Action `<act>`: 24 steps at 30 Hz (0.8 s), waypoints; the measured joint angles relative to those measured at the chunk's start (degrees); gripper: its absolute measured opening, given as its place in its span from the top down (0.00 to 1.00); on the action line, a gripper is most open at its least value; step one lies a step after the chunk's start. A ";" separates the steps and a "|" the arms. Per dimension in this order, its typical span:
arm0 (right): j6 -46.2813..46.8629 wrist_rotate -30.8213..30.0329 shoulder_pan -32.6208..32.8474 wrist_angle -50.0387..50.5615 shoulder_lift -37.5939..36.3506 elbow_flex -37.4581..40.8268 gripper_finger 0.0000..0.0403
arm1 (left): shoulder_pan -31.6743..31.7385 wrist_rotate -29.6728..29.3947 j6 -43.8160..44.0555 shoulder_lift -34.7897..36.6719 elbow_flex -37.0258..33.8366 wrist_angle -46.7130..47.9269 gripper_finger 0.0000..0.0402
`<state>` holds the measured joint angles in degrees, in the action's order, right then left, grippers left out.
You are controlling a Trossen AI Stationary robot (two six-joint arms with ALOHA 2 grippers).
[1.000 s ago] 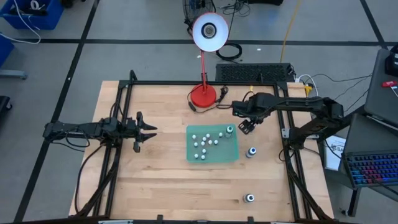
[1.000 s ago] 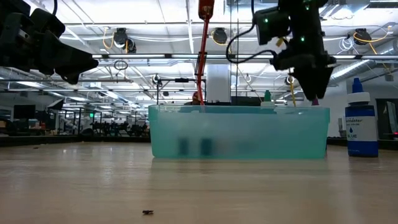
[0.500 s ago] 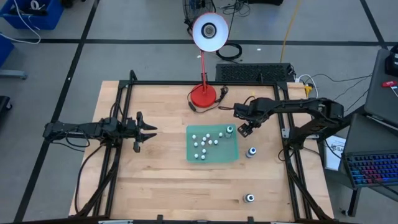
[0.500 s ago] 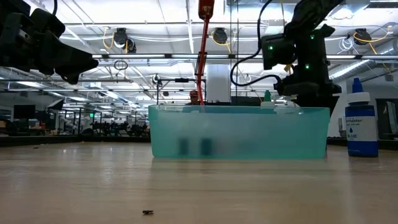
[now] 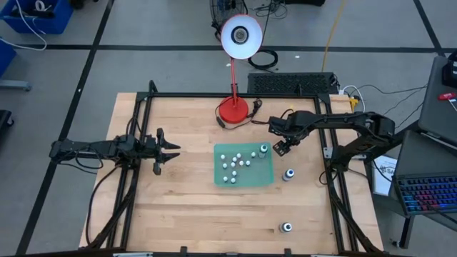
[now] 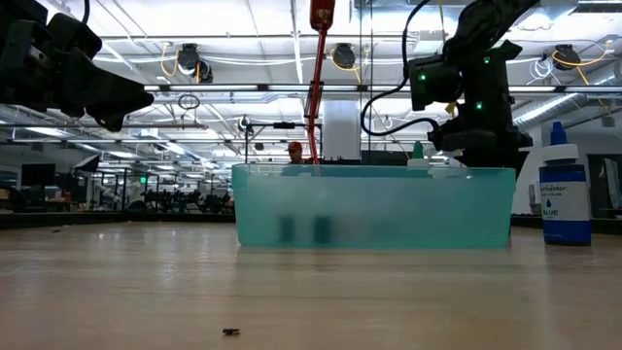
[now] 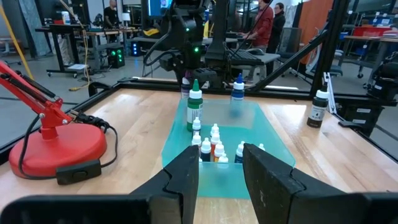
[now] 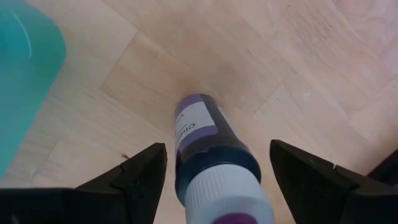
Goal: Pick & Place food coloring
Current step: Put the big purple food coloring bottle into the green bin
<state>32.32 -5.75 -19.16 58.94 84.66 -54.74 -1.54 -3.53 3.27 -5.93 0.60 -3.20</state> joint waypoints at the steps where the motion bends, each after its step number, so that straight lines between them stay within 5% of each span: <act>1: -0.02 0.01 0.00 0.00 0.00 0.00 0.33 | 0.02 0.00 0.00 0.00 0.00 0.02 0.68; 24: 1.64 0.08 0.00 3.71 -0.04 -2.97 0.33 | 0.02 0.00 0.00 0.00 0.00 0.02 0.68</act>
<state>33.95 -5.67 -19.16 62.65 84.62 -57.71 -1.52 -3.53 3.27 -5.93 0.60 -3.18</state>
